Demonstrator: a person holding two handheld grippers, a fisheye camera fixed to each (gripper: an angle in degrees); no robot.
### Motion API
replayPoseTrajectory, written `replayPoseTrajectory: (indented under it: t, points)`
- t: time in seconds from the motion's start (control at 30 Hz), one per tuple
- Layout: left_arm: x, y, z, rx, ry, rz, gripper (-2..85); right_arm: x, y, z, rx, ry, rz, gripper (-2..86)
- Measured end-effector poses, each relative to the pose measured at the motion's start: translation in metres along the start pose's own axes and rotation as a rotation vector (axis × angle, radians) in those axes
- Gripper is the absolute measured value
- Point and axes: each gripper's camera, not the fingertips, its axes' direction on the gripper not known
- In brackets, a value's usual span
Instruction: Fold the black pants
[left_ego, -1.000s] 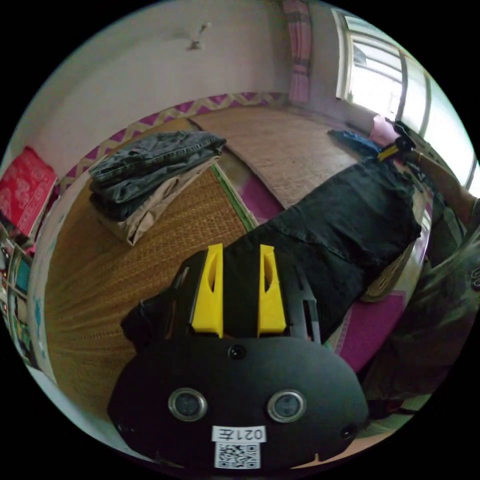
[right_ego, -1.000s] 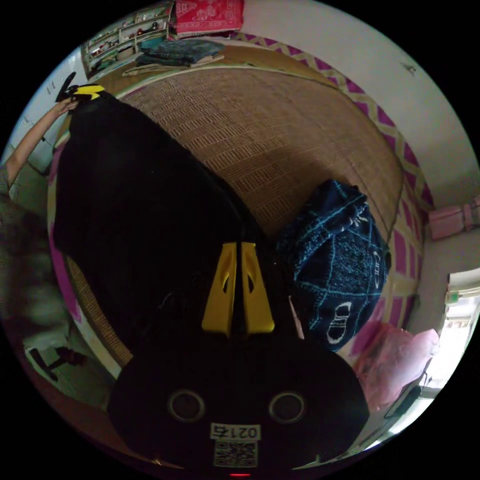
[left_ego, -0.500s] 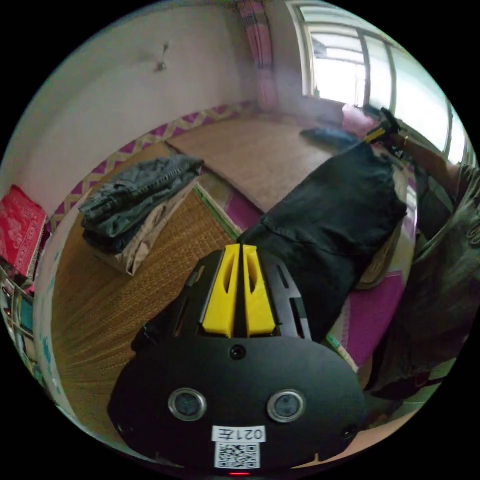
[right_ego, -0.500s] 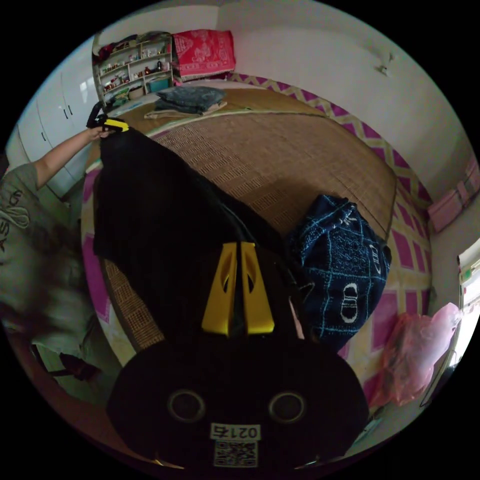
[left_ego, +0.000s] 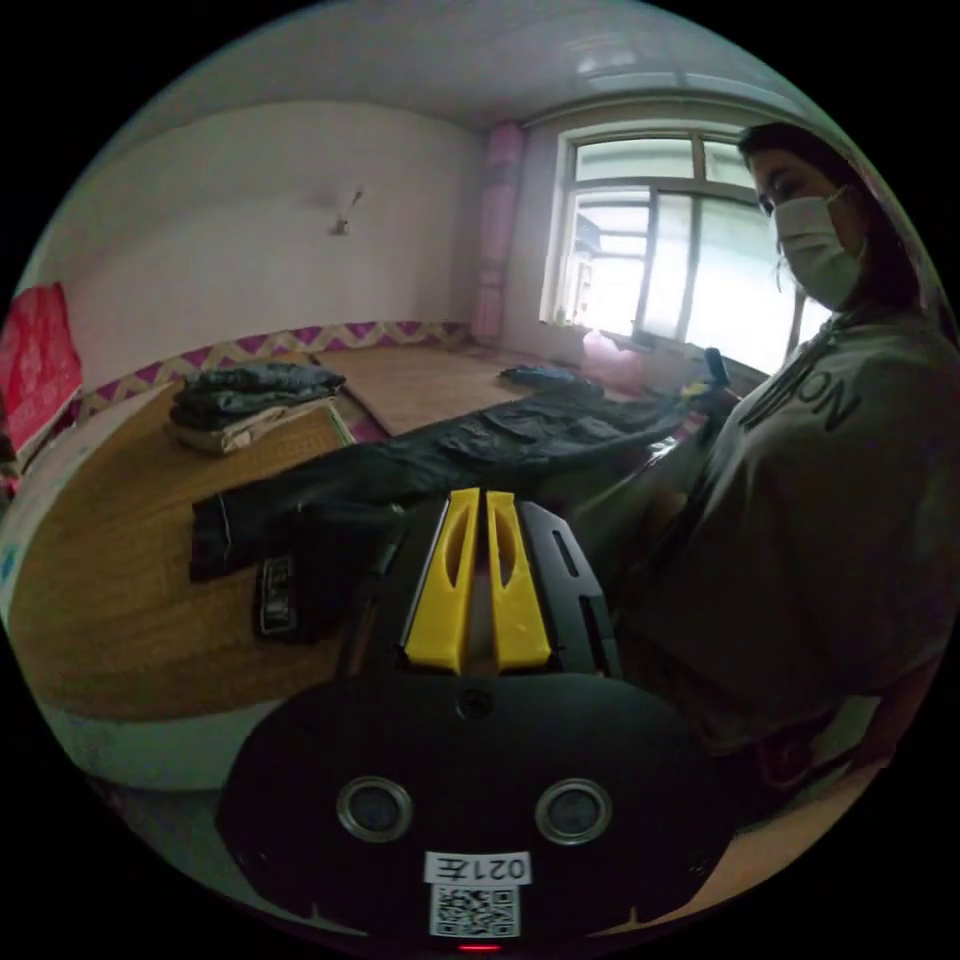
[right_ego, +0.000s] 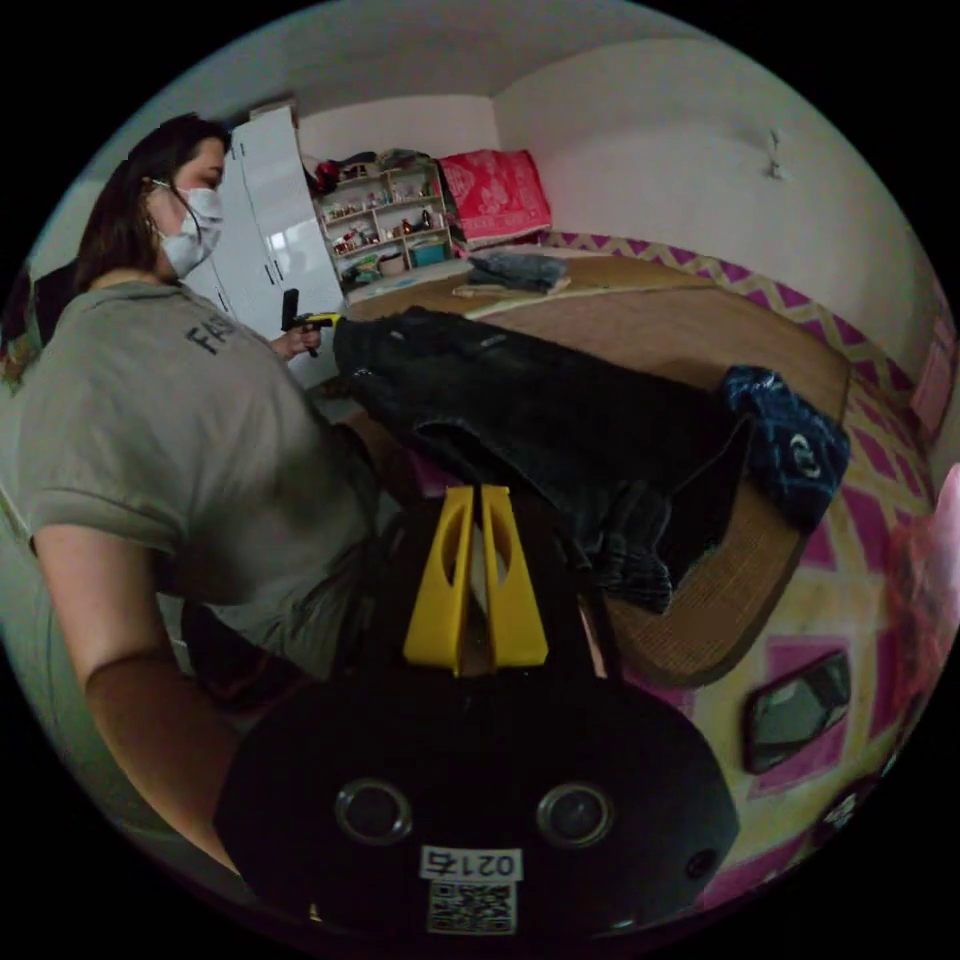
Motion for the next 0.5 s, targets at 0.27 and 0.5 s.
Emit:
replayPoseTrajectory:
  t: [0.27,0.5]
  points:
    - [-0.012,0.088,-0.002,0.018,0.02,-0.222,-0.8,0.005,0.042,0.04,-0.017,0.008,0.127,-0.8]
    - [-0.049,0.12,-0.065,0.341,-0.14,-0.473,-0.2,0.013,0.041,0.061,-0.06,0.088,0.18,-0.8]
